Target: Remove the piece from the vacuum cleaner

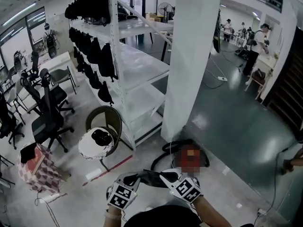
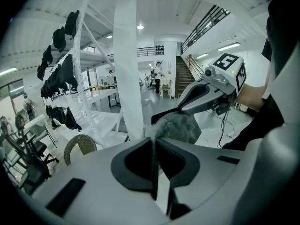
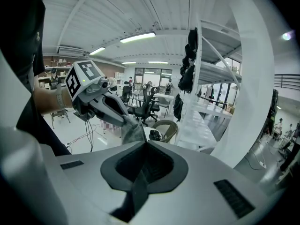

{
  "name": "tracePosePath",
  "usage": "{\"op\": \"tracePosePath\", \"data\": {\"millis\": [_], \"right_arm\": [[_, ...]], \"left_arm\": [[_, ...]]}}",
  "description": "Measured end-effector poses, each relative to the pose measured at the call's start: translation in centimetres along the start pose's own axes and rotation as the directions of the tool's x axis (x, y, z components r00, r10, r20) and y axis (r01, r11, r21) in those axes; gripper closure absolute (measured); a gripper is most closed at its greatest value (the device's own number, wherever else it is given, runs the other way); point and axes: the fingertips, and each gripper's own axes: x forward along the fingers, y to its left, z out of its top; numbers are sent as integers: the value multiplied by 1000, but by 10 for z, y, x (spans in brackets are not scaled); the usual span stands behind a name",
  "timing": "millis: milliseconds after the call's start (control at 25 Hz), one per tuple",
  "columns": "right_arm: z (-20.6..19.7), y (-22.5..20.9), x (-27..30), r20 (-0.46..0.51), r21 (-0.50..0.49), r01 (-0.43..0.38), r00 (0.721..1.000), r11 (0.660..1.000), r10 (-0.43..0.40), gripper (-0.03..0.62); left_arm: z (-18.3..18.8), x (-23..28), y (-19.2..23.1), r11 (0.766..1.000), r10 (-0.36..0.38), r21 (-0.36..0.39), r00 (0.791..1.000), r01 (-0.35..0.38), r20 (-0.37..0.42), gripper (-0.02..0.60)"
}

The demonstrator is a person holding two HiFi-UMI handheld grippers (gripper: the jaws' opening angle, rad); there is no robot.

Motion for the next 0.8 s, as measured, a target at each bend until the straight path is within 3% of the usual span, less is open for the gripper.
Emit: {"op": "tracePosePath", "data": {"millis": [800], "right_arm": [[-4,14,-5,12,37,30,999,999,-30,556]], "left_arm": [[2,-11,-7,1000,-24,14,1000,24,6,541]]}}
